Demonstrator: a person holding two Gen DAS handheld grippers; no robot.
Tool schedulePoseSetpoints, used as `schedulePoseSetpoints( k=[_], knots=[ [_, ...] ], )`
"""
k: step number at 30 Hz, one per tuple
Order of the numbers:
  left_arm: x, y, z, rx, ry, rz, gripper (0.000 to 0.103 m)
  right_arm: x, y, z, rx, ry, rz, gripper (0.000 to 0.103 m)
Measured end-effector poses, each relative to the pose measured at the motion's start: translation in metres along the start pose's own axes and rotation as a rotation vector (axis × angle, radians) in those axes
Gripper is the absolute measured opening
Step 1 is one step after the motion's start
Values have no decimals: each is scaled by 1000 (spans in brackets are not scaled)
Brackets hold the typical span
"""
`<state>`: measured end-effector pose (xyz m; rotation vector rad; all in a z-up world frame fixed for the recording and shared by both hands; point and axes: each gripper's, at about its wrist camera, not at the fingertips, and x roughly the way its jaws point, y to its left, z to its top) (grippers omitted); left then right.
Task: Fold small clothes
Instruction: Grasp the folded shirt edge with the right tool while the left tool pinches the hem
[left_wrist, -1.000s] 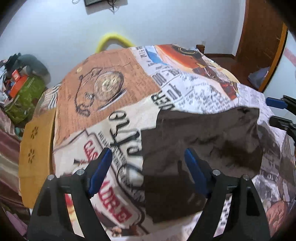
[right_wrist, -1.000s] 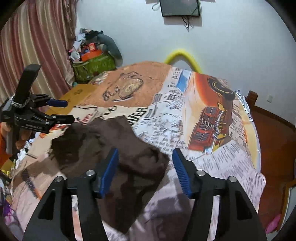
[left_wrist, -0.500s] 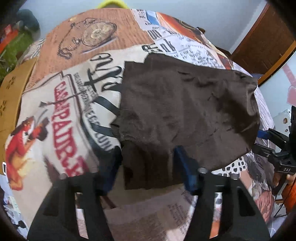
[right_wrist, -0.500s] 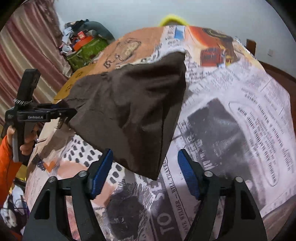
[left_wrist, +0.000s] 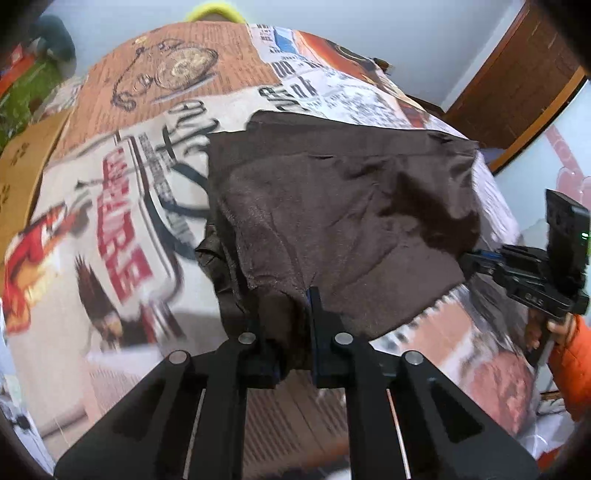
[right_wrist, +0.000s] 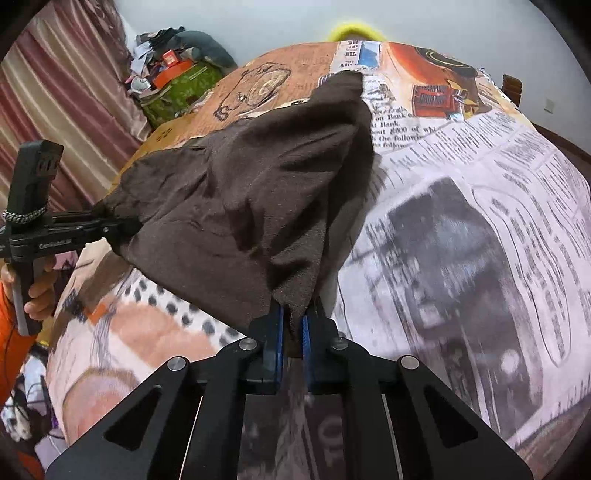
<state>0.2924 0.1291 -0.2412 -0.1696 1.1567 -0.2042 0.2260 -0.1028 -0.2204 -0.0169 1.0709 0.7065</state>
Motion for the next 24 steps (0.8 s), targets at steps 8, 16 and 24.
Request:
schedulePoseSetpoints(
  k=[8,16,24],
  knots=[
    [-17,-34,-36,48,14,19,26,-25,-18,-18,-13,27,-57,7],
    [-38,-9,-26,-11,-38,73,49,-51,-20,-20,-35,-4,-98,21],
    [-24,6,8,-68,-49,65,51,-44,0,5,-64,-87,-57,54]
  ],
)
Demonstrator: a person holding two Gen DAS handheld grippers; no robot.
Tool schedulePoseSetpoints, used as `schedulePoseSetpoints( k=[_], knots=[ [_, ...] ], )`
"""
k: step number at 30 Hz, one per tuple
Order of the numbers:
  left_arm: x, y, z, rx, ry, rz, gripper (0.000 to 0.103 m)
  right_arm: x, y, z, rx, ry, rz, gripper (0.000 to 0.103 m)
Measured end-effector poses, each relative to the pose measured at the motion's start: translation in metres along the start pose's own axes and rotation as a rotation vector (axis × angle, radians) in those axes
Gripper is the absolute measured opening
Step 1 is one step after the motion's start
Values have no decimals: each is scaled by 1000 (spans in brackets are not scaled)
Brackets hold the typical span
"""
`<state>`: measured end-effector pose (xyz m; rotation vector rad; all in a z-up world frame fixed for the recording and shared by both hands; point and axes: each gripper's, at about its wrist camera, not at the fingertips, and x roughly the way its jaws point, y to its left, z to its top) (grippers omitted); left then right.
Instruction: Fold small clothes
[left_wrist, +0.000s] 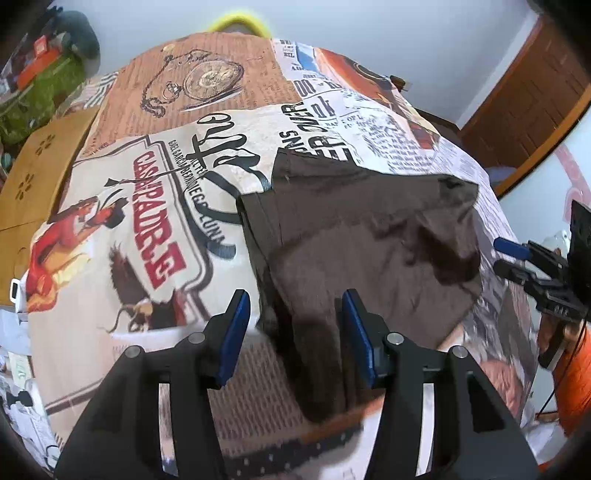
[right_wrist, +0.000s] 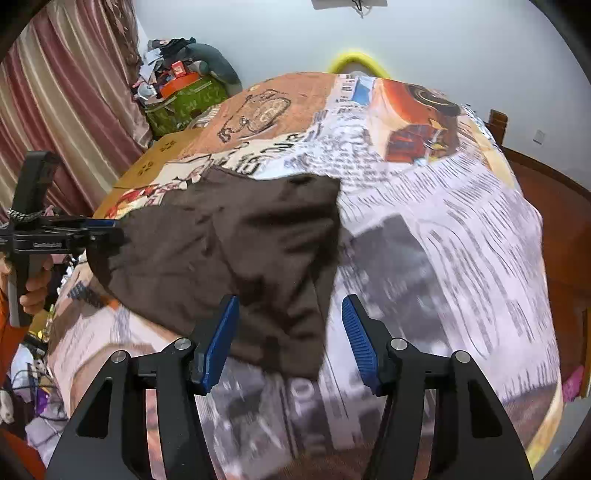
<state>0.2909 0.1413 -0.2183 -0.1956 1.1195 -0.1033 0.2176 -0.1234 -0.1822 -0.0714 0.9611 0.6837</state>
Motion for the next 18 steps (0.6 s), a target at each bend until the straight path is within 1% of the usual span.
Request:
schedulePoseSetpoints(
  k=[2,3,5,6,7,10,13,14,15,16,17,18],
  knots=[
    [7,0,8,-5,-1,-3,50,10,3,6,-5,-5,-3,54],
    [10,-1,12,-6,-7,-5,48,13,4,9,-6,-6,-6,54],
    [16,-3,17,-9,-11,6,34,21,6,14,-7,-15,-11,54],
    [19,-5,19,-7,-7,9,30,22,6,14,-4,-18,-11,54],
    [21,-6,20,0,-6,15,22,25,5,16,1,-21,-10,54],
    [20,-14,19,49,-34,65,11,33,4,17,18,-24,-11,54],
    [9,-27,17,107,-97,125,10,40,0,15,27,-19,-17,53],
    [2,-36,17,146,-137,160,10,42,-2,13,29,-17,-20,40],
    [-3,-42,17,176,-171,182,9,44,-3,13,25,-13,-28,19],
    [-8,-49,18,202,-204,195,9,47,-4,12,21,3,-34,12],
    [-11,-52,19,217,-224,200,9,49,-5,11,28,12,-31,9],
    [-13,-55,22,227,-240,198,9,48,-6,10,35,5,-26,8]
  ],
)
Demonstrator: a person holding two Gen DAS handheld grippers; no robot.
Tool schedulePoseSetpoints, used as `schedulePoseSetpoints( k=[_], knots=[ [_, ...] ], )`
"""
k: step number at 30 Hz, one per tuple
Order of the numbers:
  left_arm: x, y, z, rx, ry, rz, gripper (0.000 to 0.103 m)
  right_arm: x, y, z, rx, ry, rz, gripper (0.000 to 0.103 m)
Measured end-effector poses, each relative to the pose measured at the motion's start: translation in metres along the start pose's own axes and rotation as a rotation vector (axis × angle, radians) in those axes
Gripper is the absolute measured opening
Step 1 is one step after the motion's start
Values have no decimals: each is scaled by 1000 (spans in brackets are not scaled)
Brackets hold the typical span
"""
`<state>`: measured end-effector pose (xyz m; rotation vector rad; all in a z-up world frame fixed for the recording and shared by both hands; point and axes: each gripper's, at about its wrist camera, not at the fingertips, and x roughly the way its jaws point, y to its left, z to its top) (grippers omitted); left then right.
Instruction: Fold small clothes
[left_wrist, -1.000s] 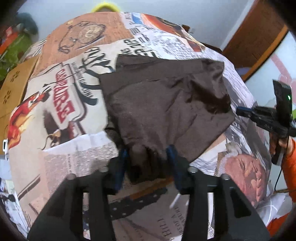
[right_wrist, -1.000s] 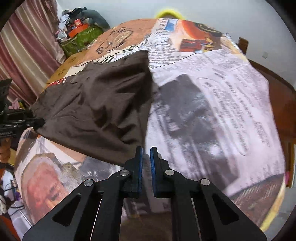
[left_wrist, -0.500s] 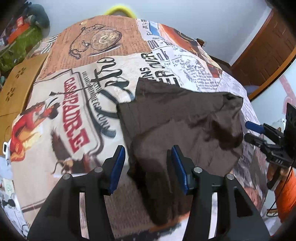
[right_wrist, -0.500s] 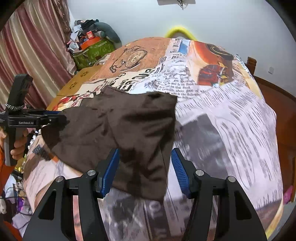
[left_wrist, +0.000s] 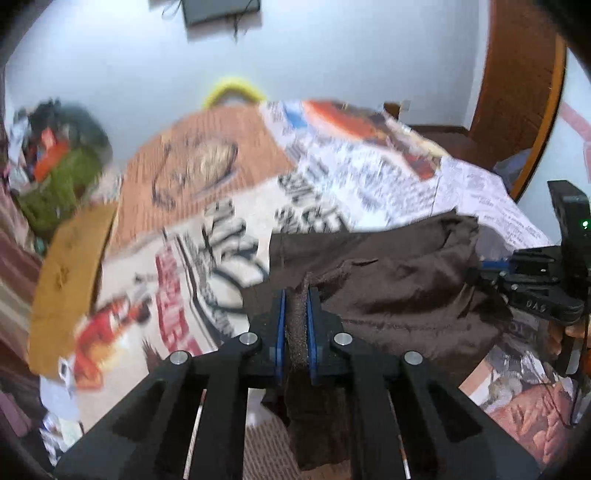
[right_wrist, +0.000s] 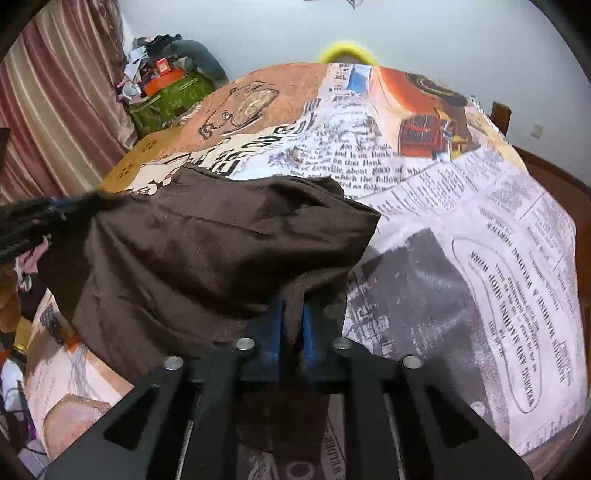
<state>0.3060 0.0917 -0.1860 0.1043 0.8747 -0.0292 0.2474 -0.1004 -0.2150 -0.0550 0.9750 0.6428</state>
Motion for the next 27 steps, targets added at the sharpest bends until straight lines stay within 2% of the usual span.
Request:
schedulePoseSetpoints(
  k=[2,4,9,11,15,16,17,19,21,22,24,27],
  knots=[
    [4,1,7,-9,-4,-16,9,-7,0,-2,1,-38,-3,7],
    [18,7,12,-36,25,-27,9,-15,-4,-1,17,-66,0,7],
    [72,27,3,-139,192,-52,11,-12,-17,1,41,-52,-48,7],
    [80,32,-4,-169,220,-57,19,-8,-21,-1,33,-30,-71,7],
    [67,36,-8,-171,184,-70,34,-13,-29,-4,63,-26,-65,7],
    [62,38,-8,-167,176,-73,41,-17,-32,-5,88,-31,-47,8],
    [58,40,-7,-164,168,-71,48,-20,-34,-5,103,-30,-35,14],
    [46,44,-8,-159,139,-67,57,-25,-35,-5,119,-34,-20,31],
    [37,49,-11,-163,126,-66,67,-34,-33,-6,115,-55,-8,56],
    [34,51,-13,-177,128,-72,73,-36,-31,-6,110,-66,-7,60],
    [34,57,-18,-210,142,-102,75,-39,-28,-7,103,-69,-10,71],
    [41,60,-28,-259,195,-152,75,-34,-24,-8,96,-37,2,73]
  ],
)
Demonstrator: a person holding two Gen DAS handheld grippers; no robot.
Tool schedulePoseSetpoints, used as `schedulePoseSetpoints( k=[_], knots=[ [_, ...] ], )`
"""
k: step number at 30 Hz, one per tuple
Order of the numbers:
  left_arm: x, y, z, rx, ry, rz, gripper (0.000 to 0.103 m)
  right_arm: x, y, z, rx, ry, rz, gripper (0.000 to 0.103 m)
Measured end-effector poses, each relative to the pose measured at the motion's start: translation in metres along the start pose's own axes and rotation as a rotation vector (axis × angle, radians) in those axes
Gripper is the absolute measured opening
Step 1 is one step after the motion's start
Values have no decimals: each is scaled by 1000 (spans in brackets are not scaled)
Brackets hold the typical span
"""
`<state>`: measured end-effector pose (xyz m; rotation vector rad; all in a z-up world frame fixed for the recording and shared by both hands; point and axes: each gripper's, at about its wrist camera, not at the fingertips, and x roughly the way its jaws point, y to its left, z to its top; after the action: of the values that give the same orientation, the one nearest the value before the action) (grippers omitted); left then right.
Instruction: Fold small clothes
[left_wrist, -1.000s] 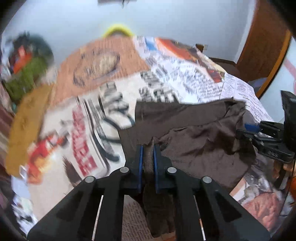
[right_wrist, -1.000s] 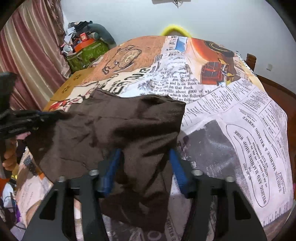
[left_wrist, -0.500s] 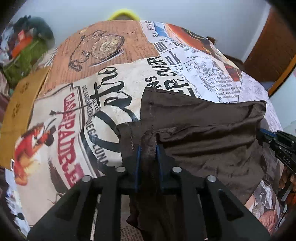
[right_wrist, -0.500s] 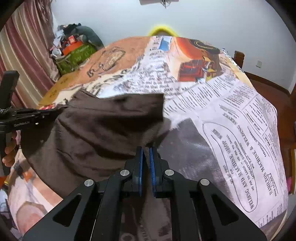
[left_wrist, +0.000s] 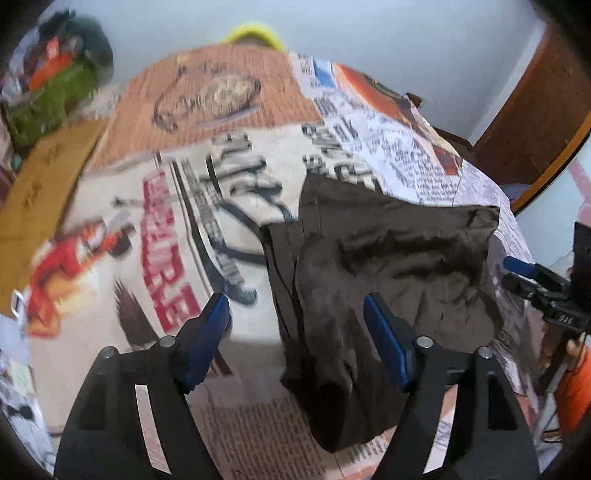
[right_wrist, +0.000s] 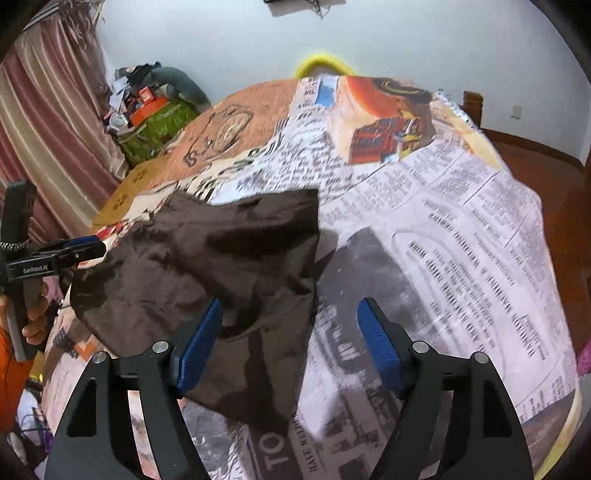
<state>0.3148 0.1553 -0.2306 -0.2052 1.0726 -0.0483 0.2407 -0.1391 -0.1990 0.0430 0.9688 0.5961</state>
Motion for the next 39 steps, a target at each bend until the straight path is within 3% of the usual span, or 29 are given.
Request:
schedulePoseSetpoints(
  k=[8,15,21,23,26,28,30,32,39],
  knots=[
    [37,2,1,-52,90,-77,75,29,0,3,-15,54,-8,73],
    [53,2,22,-29,84,-135,73,43,4,18,-51,41,53,73],
    [57,-1,27,-20,71,-154,55,56,8,27,-70,18,85,75],
    [58,1,28,-33,71,-187,37,60,10,28,-76,19,82,75],
    [59,3,29,-52,70,-222,28,63,14,29,-100,20,51,67],
    [58,-1,28,-46,64,-210,26,64,17,29,-115,26,35,54],
    [55,-6,27,-33,55,-191,24,64,20,29,-116,42,57,32],
    [48,-10,25,-18,44,-170,22,64,25,28,-113,59,78,22],
    [-14,-18,16,30,-70,-137,16,37,45,34,-116,14,79,14]
  ],
)
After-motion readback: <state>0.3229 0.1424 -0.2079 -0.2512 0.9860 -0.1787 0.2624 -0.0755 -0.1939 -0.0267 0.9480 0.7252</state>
